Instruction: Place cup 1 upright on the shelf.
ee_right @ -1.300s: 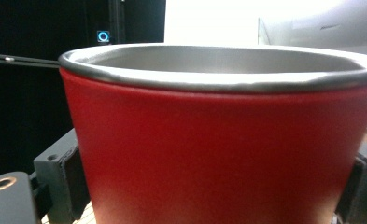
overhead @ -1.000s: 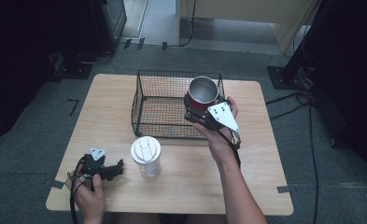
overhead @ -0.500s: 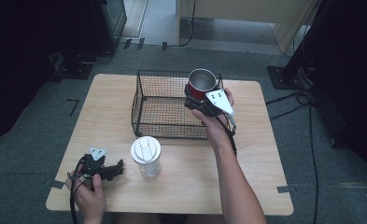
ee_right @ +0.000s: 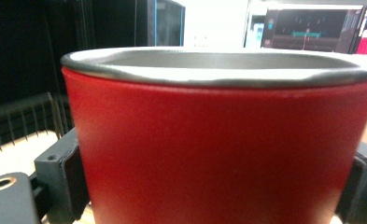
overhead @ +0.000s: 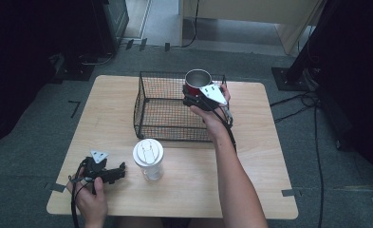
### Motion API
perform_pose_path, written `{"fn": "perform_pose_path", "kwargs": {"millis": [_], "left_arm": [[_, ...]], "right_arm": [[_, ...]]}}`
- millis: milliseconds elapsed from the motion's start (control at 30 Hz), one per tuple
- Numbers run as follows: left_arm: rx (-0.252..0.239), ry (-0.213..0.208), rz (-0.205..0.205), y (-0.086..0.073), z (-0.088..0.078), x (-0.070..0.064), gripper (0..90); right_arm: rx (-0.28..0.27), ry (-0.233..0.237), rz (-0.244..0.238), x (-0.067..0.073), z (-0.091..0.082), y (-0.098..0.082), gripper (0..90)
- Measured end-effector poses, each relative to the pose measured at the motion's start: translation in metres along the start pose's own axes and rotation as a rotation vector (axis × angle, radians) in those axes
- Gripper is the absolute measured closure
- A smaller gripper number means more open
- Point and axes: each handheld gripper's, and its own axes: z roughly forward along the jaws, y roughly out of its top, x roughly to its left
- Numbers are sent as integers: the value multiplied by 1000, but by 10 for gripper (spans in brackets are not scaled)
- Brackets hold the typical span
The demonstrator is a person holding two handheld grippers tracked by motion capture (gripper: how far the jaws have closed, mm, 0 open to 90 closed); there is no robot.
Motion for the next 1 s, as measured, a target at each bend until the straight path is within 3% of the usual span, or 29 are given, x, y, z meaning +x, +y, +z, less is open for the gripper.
{"fn": "perform_pose_path", "kwargs": {"millis": [267,1000], "left_arm": [[0,0,0,0,0,0,1],[2,0,1,0,0,0,1]], "right_arm": [[154,7,-14,4,17,-19,73],[339,-48,19,-4,27,-29,71]]}}
